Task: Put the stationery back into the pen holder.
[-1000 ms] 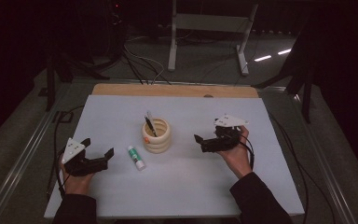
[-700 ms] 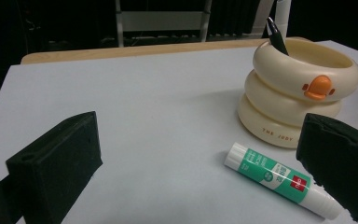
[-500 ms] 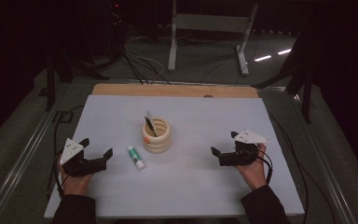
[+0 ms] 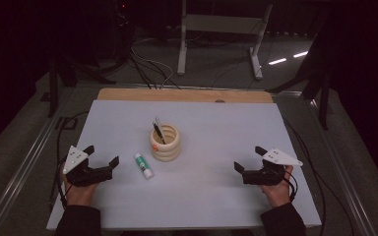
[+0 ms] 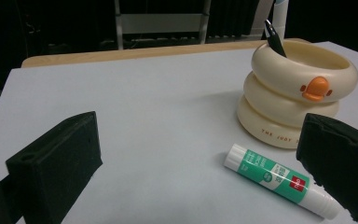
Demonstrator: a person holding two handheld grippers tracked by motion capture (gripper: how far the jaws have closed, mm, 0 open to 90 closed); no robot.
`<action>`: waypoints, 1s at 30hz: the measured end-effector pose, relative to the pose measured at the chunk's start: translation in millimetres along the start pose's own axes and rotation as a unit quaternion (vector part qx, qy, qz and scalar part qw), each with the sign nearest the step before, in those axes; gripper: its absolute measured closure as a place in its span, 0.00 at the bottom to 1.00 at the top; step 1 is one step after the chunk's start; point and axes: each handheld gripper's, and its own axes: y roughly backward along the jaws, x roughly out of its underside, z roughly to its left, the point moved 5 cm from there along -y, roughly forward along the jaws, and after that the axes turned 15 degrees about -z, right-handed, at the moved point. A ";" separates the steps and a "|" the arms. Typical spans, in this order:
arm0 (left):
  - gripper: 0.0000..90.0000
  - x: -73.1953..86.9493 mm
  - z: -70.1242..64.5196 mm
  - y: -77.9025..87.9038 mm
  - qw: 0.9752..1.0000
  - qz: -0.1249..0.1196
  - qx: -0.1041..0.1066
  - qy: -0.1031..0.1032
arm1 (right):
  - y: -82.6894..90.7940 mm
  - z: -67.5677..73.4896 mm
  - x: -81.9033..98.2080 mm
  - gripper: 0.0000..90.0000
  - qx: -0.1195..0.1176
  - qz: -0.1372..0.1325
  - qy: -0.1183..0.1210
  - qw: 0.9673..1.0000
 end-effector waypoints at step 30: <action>0.00 -29.3 -14.4 -9.7 0.996 0.017 0.083 -0.034 | -3.6 -16.1 4.7 0.00 0.005 -0.004 -0.022 1.000</action>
